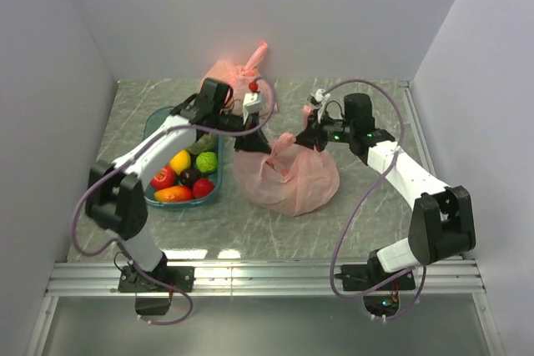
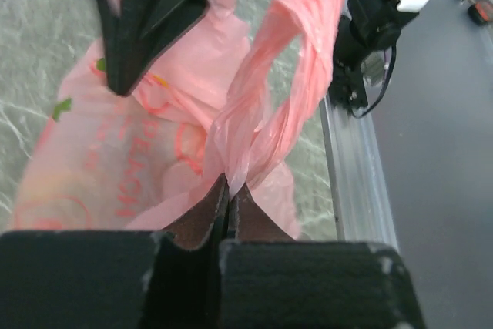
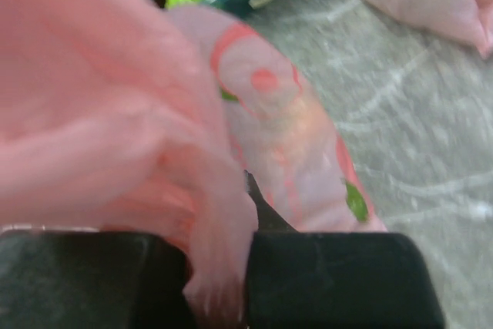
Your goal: Place the fake fruits into the plastic bag and tie a complex knot
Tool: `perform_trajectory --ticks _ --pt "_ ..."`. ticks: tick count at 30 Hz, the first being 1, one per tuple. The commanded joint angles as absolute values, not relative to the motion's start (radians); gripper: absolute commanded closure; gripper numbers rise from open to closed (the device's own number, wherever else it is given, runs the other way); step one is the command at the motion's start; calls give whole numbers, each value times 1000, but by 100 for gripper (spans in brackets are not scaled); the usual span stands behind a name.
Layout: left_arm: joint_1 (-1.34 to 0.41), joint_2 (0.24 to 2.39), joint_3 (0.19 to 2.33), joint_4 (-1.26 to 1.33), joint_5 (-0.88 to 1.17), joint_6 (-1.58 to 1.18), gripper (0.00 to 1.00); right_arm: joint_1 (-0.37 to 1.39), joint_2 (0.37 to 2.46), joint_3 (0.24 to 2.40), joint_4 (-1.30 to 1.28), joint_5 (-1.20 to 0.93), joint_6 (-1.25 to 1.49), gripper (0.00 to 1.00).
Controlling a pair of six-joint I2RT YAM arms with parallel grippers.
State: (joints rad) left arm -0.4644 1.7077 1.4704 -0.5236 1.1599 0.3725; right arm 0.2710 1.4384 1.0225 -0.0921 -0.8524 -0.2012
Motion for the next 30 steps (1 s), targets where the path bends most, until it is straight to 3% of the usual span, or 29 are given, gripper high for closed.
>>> perform_trajectory --ticks 1,2,7,9,10,11,16,24,28,30 --pt "-462 1517 1277 -272 1105 199 100 324 1466 1118 -164 -897 -262 88" --pt "-463 1491 1250 -229 1079 181 100 333 1470 1124 -181 -903 -264 73" --pt "-463 1486 1223 -197 1055 129 100 322 1404 1105 -297 -865 -278 32" --pt "-463 1476 1201 -137 1052 101 100 304 1332 1062 -307 -853 -267 18" --pt "-463 1476 1200 -129 1052 85 99 282 1306 1051 -325 -853 -264 17" --pt "-463 1479 1200 -121 1052 75 99 272 1260 1042 -333 -848 -261 10" --pt "-465 1493 1213 -126 1063 80 100 218 1123 977 -351 -815 -229 7" --pt "-476 1503 1247 -170 1063 129 99 132 1109 904 -328 -798 -235 5" --pt "-494 1508 1258 -207 1052 182 100 126 1170 865 -201 -750 -213 25" --pt "-506 1509 1264 -230 1039 210 99 124 1215 887 -183 -820 -196 49"
